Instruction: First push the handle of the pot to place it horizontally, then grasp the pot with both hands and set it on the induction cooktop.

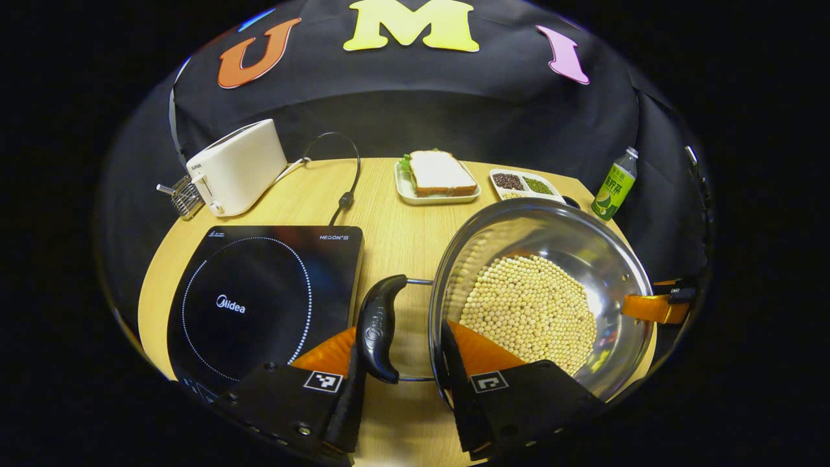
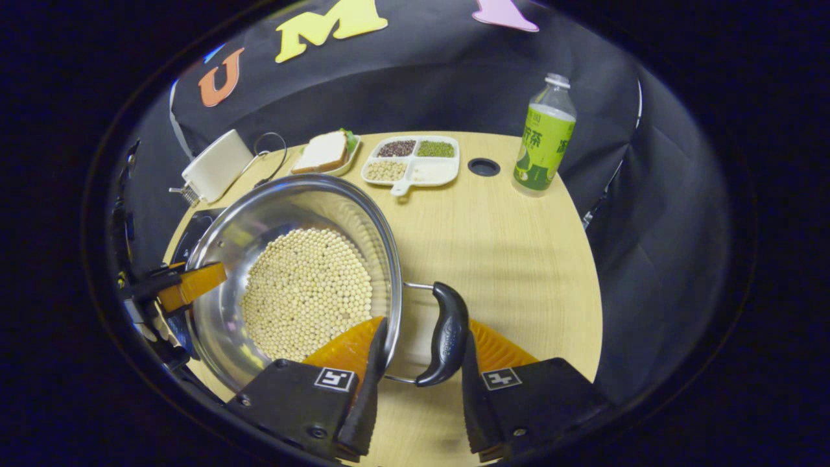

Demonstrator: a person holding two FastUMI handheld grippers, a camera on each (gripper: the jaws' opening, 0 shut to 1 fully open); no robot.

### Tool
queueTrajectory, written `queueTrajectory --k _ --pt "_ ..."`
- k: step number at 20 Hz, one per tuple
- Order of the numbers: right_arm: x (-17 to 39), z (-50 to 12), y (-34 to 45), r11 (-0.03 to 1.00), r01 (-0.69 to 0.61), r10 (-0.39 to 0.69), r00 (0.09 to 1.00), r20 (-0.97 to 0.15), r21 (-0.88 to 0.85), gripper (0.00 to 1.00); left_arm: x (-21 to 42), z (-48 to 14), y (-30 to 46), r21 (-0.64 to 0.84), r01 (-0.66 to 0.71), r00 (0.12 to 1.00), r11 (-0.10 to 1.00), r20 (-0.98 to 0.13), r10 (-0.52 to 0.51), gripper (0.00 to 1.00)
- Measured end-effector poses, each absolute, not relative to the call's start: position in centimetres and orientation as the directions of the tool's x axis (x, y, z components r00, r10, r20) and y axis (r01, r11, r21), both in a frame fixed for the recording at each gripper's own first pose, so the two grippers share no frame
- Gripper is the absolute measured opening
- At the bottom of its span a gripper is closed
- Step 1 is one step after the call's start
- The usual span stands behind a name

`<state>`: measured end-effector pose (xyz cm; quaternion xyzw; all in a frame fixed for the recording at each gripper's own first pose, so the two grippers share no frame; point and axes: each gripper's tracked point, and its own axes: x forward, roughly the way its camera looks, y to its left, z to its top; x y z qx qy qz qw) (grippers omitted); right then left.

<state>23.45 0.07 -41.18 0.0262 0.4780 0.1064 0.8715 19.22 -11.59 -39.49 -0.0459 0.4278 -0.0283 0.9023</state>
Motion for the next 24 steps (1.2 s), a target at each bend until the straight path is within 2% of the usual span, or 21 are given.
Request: queueTrajectory --k 10,24 --pt "23.1 -35.9 6.3 0.972 -0.184 0.224 0.556 -0.801 0.144 0.55 19.4 -35.1 -5.2 -0.097 0.01 0.669 0.995 -0.739 -0.079 0.57" --pt "20.0 -33.4 23.1 0.966 -0.188 0.251 0.546 -0.8 0.175 0.55 16.7 -33.7 10.9 -0.065 -0.002 0.675 0.998 -0.736 -0.047 0.57"
